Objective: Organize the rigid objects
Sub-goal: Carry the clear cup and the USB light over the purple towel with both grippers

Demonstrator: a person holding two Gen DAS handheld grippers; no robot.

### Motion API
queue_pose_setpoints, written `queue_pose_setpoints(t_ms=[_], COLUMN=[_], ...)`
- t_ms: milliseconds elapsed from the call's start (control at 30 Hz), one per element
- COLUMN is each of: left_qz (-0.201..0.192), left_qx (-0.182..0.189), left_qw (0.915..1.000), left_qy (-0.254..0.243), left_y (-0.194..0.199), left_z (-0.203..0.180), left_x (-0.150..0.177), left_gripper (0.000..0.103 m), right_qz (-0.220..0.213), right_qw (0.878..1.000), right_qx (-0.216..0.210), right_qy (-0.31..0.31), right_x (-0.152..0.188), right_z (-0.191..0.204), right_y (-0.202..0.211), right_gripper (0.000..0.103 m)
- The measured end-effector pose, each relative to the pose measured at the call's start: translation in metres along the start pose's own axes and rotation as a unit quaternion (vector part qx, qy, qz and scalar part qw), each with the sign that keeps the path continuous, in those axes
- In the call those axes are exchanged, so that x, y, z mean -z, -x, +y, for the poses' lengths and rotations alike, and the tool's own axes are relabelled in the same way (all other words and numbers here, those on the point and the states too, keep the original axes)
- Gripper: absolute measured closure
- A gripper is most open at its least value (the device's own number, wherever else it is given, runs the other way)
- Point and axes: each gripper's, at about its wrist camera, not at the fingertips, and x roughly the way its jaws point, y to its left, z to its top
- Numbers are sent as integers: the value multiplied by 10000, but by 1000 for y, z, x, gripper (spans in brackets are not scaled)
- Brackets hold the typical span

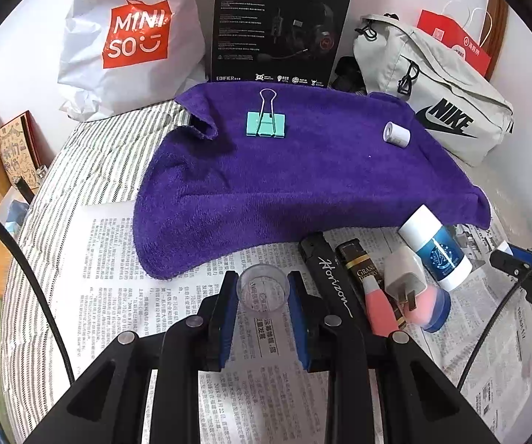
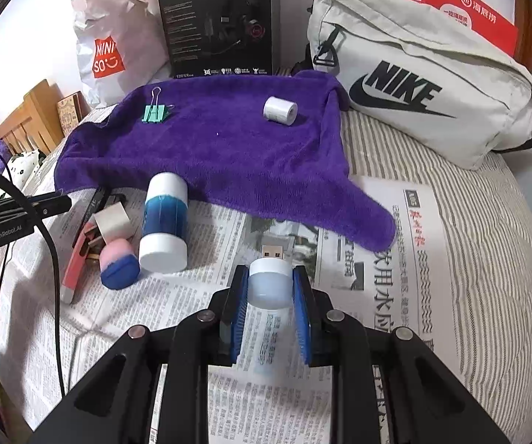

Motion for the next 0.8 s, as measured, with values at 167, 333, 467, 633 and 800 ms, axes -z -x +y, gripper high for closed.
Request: queue_pose_setpoints(t_ms=[167, 333, 467, 633, 800], left_qz=[-61, -88, -109, -151, -181], left_qx=[20, 7, -31, -55, 1], left_qw=[10000, 9999, 9999, 9999, 9998], left_qy=[58, 104, 86, 45, 76], left_y=[9, 17, 23, 28, 26], left_z=[3, 7, 10, 8, 9], left_x=[-3, -9, -17, -31, -47], left_gripper=[77, 77, 77, 77, 77], right_qz=[-50, -53, -87, -151, -201], right_qw=[10000, 9999, 9998, 9997, 9995], right_qx=[-82, -131, -160, -200, -225], right_qy=[-17, 38, 69, 43, 45], right_x=[-9, -20, -28, -40, -54], right_z=[0, 2, 3, -1, -5], right_y=[4, 5, 7, 9, 9], right_gripper=[79, 79, 79, 79, 79])
